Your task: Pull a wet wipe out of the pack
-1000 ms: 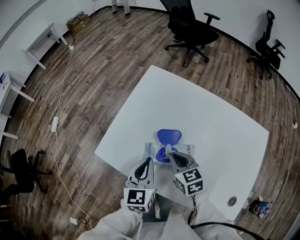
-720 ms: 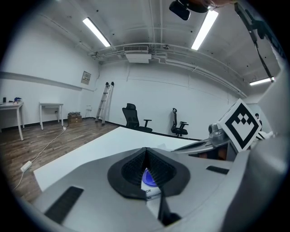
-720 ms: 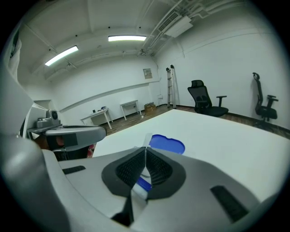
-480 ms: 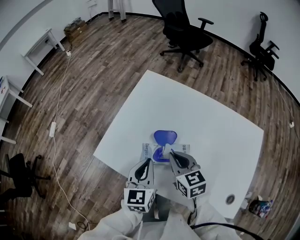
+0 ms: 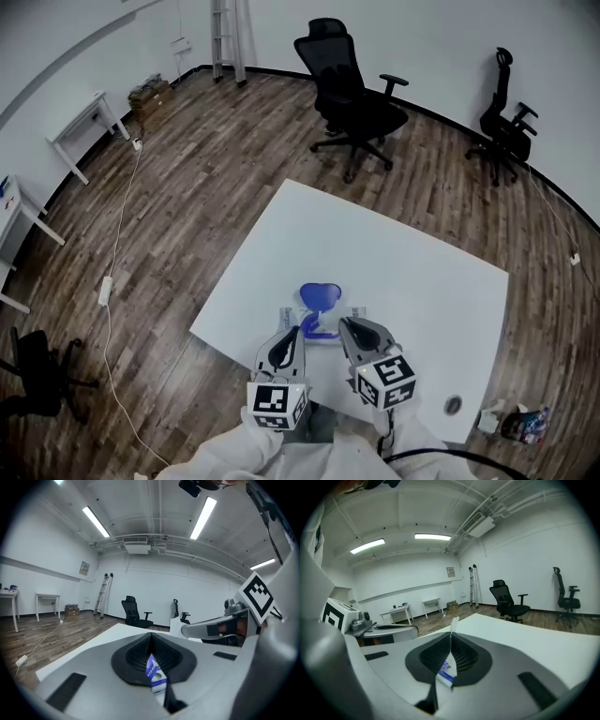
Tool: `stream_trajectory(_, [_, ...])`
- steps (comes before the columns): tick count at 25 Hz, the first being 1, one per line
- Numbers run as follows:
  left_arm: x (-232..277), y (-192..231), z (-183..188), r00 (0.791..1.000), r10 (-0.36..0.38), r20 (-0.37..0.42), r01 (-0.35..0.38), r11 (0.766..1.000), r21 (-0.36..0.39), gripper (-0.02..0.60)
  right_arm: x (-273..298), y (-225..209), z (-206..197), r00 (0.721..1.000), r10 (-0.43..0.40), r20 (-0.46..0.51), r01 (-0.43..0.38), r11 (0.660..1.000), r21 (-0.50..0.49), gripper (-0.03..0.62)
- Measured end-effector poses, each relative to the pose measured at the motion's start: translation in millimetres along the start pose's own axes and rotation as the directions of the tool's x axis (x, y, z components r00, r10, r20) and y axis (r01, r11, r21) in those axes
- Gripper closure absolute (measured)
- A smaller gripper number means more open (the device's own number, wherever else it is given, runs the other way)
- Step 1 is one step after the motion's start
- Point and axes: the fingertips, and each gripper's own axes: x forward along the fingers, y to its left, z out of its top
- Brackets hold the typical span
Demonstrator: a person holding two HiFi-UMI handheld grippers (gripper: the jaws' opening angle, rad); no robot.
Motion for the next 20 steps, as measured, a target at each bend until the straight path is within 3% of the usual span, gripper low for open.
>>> stream_trajectory(10, [5.8, -39.9, 33.0, 0.992, -0.107, 0.068, 0.104, 0.994, 0.039, 0.584, -37.5, -3.5, 12.9, 0.992, -0.097, 0.082, 0.095, 0.995, 0.029, 0.582])
stream_trajectory(20, [1.9, -57.9, 30.3, 0.991, -0.122, 0.061, 0.119, 0.992, 0.043, 0.584, -53.9, -4.3, 6.2, 0.991, -0.092, 0.092, 0.086, 0.994, 0.070, 0.582])
